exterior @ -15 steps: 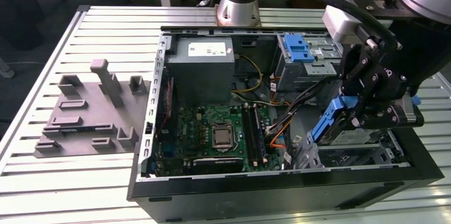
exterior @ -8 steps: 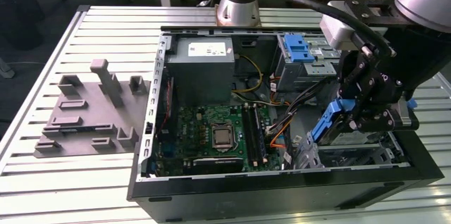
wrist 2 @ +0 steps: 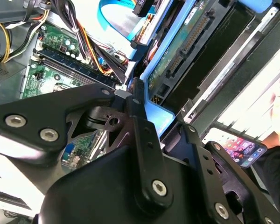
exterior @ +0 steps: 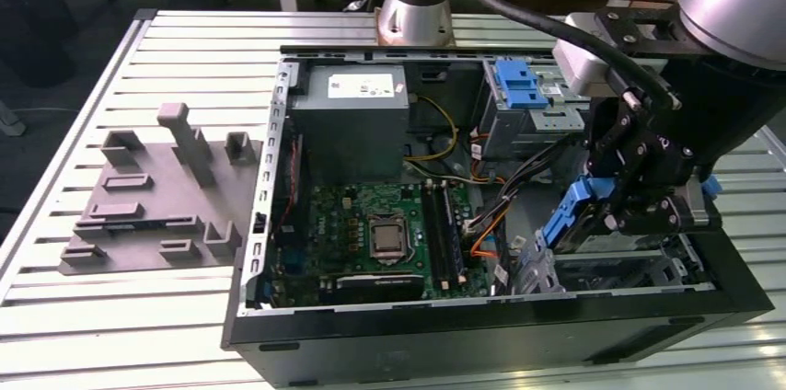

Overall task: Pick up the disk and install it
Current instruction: 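Insert the disk into the insertion slot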

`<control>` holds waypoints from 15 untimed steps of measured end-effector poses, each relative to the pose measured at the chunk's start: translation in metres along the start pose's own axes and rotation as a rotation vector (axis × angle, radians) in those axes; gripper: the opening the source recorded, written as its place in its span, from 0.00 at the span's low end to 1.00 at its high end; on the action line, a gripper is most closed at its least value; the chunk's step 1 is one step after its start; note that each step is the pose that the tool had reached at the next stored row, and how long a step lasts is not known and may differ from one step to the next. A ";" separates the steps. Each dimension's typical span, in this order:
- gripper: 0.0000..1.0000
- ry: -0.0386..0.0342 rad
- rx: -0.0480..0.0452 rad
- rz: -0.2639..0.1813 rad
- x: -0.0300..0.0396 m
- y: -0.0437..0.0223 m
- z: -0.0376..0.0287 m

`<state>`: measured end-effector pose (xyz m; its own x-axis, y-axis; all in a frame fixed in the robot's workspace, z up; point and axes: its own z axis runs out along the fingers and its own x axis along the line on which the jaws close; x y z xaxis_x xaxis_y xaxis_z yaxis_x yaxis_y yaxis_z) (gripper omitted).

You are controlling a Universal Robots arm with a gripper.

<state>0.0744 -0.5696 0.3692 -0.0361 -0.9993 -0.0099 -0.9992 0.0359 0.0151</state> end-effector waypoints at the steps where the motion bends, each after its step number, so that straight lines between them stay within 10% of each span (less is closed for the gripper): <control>1: 0.36 0.0000 -0.0010 0.000 0.0000 0.0000 0.0008; 15: 0.36 0.0007 -0.0139 0.000 0.0001 -0.0001 0.0115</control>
<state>0.0743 -0.5697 0.3577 -0.0364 -0.9993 -0.0092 -0.9989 0.0361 0.0290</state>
